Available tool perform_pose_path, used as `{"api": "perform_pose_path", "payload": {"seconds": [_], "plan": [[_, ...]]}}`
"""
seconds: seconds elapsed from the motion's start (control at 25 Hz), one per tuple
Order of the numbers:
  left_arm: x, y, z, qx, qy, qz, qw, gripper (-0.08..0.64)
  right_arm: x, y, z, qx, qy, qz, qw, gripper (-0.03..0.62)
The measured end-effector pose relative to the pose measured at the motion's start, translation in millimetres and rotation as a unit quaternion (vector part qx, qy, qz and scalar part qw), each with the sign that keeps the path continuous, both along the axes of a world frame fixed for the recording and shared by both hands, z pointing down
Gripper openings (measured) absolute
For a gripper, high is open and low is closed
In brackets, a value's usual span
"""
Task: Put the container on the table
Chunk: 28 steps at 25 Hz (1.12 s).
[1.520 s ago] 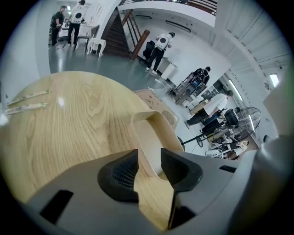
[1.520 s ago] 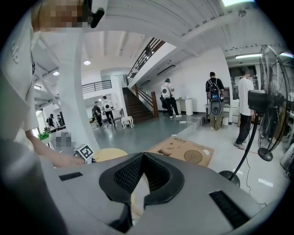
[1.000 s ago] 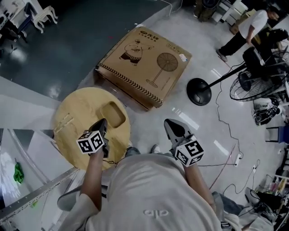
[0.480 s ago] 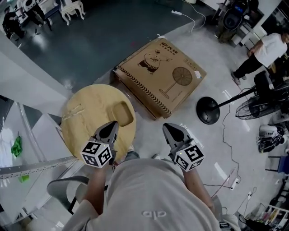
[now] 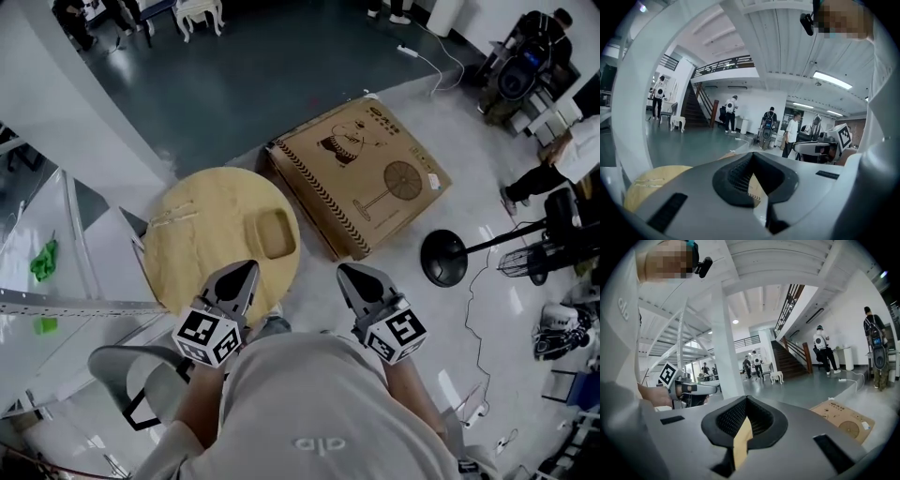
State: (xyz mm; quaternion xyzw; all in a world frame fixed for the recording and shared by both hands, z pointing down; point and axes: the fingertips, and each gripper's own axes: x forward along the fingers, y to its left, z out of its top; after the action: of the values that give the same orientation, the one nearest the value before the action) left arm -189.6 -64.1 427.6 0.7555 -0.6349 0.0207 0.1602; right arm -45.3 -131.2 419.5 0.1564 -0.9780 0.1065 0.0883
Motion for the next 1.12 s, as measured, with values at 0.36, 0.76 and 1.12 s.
{"api": "perform_pose_path", "payload": {"seconds": [0.36,0.76,1.12], "plan": [[-17.6,37.2,-17.0,0.044,-0.016,-0.042,0.9980,0.015,-24.8,30.0,-10.8,0.018,-0.009,-0.048,0.999,0.026],[-31.7,52.0,-11.3,0.038,-0.020,-0.060,0.9973,0.015,-41.1,41.8,-9.2,0.033,0.002,-0.064,0.997,0.025],[-33.4,49.3,-6.8,0.033,-0.015,-0.059,0.9976,0.015,-45.4,41.4,-3.7,0.022,0.004,-0.066,0.998,0.026]]}}
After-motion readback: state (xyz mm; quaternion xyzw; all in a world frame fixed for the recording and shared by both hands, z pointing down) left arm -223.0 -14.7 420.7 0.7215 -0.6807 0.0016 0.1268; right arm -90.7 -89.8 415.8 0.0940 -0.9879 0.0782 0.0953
